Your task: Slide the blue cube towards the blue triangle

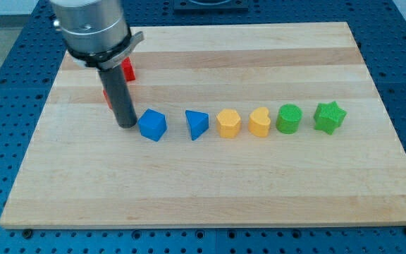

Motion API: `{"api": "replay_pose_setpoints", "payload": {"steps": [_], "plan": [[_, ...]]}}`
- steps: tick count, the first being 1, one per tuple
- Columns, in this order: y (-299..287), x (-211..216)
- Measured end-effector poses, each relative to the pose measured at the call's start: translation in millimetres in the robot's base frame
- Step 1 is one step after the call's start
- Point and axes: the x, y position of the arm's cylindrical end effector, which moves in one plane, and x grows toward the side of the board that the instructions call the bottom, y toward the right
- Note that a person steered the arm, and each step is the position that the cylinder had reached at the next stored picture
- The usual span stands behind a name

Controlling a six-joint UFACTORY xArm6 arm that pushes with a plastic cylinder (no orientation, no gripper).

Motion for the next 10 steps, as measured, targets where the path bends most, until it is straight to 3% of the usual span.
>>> {"api": "replay_pose_setpoints", "payload": {"steps": [2,10], "plan": [[0,24],[45,12]]}}
